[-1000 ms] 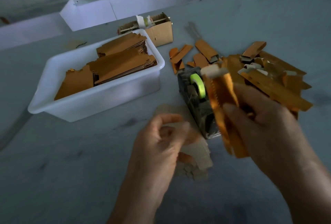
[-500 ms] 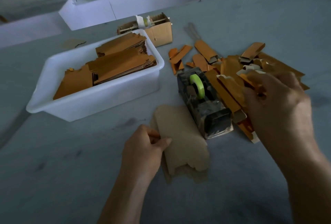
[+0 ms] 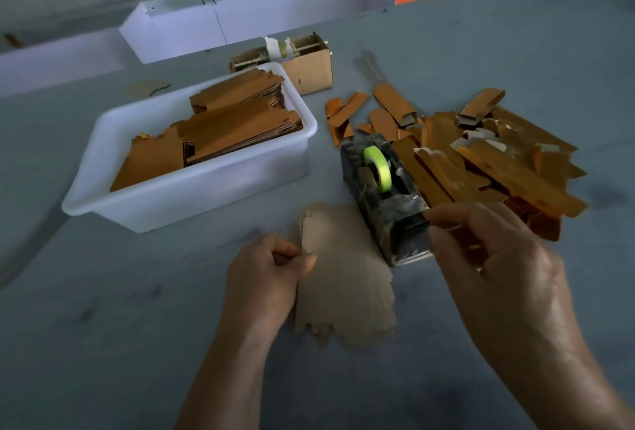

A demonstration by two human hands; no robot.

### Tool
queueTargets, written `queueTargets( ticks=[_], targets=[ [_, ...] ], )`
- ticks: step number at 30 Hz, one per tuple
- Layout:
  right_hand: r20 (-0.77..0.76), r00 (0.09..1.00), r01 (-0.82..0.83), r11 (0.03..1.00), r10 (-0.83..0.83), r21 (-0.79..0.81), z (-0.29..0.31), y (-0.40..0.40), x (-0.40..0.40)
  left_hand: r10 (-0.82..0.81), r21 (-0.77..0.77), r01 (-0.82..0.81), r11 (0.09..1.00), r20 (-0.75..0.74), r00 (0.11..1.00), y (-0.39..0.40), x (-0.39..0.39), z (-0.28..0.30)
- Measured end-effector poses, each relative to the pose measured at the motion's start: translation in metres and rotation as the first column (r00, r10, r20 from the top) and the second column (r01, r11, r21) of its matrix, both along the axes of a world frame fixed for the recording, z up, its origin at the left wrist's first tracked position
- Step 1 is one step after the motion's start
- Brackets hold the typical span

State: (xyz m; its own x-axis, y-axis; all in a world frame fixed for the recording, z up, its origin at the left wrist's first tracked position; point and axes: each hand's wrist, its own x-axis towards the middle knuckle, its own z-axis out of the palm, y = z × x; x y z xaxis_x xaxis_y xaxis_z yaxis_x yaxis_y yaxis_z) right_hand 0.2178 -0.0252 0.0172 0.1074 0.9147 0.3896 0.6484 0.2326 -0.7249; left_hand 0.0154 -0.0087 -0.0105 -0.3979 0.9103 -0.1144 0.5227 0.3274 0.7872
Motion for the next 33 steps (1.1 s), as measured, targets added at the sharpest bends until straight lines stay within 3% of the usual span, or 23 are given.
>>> queueTargets(
  ticks=[5,9,13,15,17,20,24,30,33],
  targets=[
    [-0.078,0.988,-0.136,0.987,0.13,-0.08,-0.005,-0.01,-0.01,0.019,0.049,-0.012,0.999,-0.141,0.99,-0.007,-0.002,0.001],
    [-0.083,0.979,-0.195,0.97,0.184,-0.143,-0.005,-0.011,-0.016,0.025,0.093,-0.014,0.996,-0.115,0.993,-0.013,-0.003,0.015],
    [-0.168,0.969,-0.217,0.943,0.179,-0.252,-0.003,-0.012,-0.02,-0.031,0.083,0.013,0.996,0.212,0.977,-0.024,-0.003,0.033],
    [-0.278,0.942,-0.28,0.895,0.187,-0.346,-0.004,-0.013,-0.023,-0.072,0.086,0.048,0.995,0.303,0.95,-0.028,0.003,0.037],
    [-0.468,0.874,-0.339,0.85,0.126,-0.404,-0.007,-0.012,-0.026,-0.106,0.116,0.064,0.991,0.405,0.908,-0.029,0.01,0.04],
    [-0.687,0.726,-0.402,0.82,0.015,-0.407,-0.008,-0.01,-0.028,-0.177,0.123,0.128,0.984,0.635,0.752,-0.029,0.019,0.039],
    [-0.754,0.657,-0.423,0.832,0.009,-0.359,-0.007,-0.011,-0.027,-0.228,0.154,0.168,0.974,0.658,0.718,-0.029,0.024,0.033],
    [-0.678,0.735,-0.358,0.869,0.036,-0.343,-0.012,-0.011,-0.028,-0.168,0.182,0.066,0.981,0.63,0.758,-0.028,0.032,0.028],
    [-0.458,0.888,-0.191,0.933,0.033,-0.304,-0.014,-0.013,-0.029,-0.147,0.197,0.041,0.98,0.565,0.812,-0.03,0.039,0.028]
  ],
)
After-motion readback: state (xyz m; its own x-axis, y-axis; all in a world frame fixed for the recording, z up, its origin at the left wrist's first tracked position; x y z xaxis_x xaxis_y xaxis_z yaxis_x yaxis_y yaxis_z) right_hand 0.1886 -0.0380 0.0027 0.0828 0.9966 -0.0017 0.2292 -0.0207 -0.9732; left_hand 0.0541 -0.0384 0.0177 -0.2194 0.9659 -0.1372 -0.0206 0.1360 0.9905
